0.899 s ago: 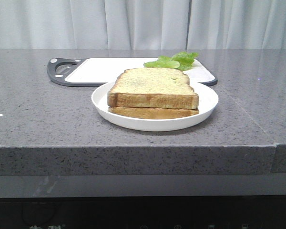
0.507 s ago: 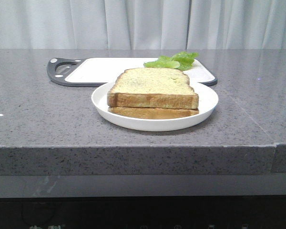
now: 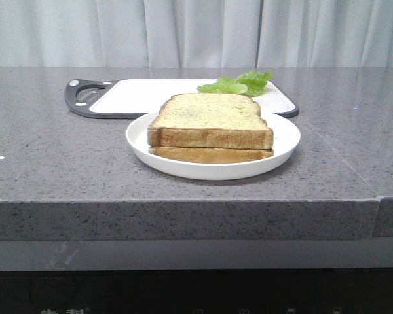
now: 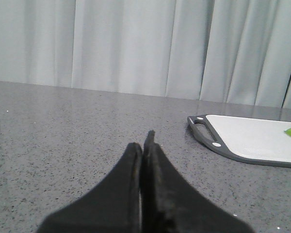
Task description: Left arm grabs bread, right arm adds lettuce
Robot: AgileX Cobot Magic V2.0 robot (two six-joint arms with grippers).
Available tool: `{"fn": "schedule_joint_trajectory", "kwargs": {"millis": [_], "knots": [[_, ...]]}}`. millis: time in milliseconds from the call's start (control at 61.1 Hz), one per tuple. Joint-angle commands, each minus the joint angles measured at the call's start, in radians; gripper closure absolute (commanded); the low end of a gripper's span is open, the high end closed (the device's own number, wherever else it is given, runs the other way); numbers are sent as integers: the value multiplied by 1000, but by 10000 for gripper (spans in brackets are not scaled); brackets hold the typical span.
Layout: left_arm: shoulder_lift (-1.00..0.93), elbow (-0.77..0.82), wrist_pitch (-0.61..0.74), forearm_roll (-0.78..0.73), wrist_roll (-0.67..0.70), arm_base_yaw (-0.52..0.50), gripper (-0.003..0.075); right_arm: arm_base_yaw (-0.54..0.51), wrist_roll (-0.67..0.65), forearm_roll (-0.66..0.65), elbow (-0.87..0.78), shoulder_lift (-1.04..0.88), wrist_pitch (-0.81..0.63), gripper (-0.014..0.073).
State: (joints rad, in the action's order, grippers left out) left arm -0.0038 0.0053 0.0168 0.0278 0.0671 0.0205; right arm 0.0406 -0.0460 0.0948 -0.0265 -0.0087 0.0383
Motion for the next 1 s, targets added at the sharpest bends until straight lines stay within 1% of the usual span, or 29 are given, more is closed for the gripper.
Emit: {"fn": "schedule_joint_trajectory", "kwargs": {"millis": [0, 98, 164, 327, 523, 720, 769, 883, 932, 981], "knots": [[-18, 4, 83, 8, 6, 7, 741, -6, 6, -14, 2, -22, -80, 711], [-18, 2, 83, 10, 6, 7, 741, -6, 6, -14, 3, -22, -84, 711], [-18, -12, 83, 37, 6, 7, 741, -6, 6, -14, 7, -22, -97, 711], [-14, -120, 31, 120, 6, 7, 741, -6, 6, -13, 99, -22, -49, 711], [53, -363, -147, 100, 4, 7, 741, -6, 6, -13, 305, 33, 160, 711], [220, -601, -330, 54, 2, 7, 741, -6, 6, -14, 484, 212, 324, 711], [285, -670, -405, 52, -10, 7, 741, -6, 6, -14, 533, 277, 363, 711], [395, -757, -545, 52, -19, 7, 741, -6, 6, -14, 588, 383, 393, 711], [439, -773, -587, 52, -19, 7, 741, -6, 6, -14, 599, 425, 393, 711], [472, -773, -599, 52, -19, 7, 741, -6, 6, -13, 599, 462, 391, 711]]}}
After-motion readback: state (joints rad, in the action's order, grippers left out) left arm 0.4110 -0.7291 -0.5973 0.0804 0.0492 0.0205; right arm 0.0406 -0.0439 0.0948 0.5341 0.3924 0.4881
